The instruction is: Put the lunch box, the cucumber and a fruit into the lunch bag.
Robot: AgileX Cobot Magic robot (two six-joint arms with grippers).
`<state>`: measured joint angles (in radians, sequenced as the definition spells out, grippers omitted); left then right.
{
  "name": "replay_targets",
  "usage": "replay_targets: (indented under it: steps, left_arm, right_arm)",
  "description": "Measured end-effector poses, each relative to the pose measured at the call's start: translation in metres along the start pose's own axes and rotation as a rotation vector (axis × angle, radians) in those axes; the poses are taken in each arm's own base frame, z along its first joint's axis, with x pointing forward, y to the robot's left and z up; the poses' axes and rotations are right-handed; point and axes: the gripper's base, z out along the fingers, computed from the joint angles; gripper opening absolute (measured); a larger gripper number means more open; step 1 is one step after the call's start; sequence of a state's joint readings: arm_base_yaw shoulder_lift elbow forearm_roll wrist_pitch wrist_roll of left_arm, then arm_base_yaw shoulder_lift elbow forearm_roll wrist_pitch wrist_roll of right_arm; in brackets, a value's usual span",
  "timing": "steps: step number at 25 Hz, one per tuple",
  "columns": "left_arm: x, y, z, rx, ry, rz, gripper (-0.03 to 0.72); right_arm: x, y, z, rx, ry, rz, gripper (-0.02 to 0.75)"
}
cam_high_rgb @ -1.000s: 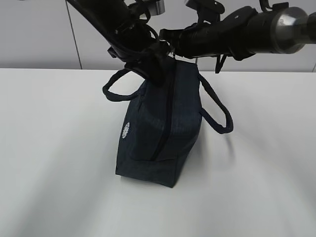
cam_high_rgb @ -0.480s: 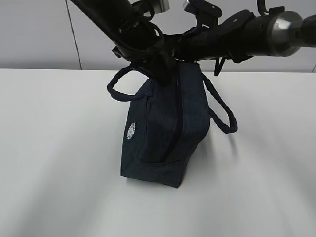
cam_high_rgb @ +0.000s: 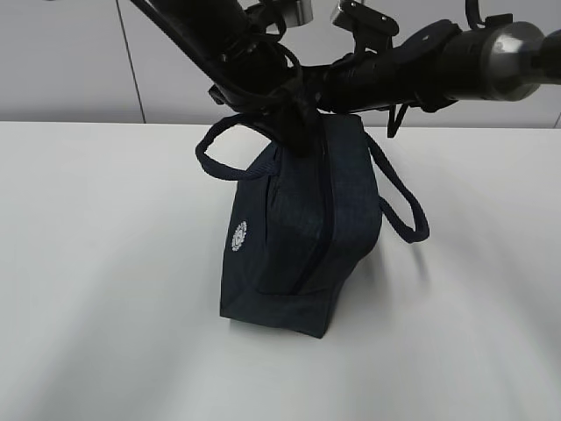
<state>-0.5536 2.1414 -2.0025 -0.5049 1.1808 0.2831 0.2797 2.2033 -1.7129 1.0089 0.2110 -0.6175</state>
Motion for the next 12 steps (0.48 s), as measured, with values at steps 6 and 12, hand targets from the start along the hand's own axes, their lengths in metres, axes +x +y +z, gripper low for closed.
replay_targets:
  steps: [6, 12]
  left_arm:
    - [0.0009, -0.0013, 0.0005, 0.004, 0.011, 0.002, -0.007]
    - [0.0048, -0.0009, 0.0043, 0.007, 0.032, -0.003, -0.008]
  right_arm:
    - [0.0086, -0.0061, 0.0051, -0.017, 0.059, -0.001, 0.000]
    - [0.0041, -0.0049, -0.0015, -0.021, 0.076, -0.080, 0.000]
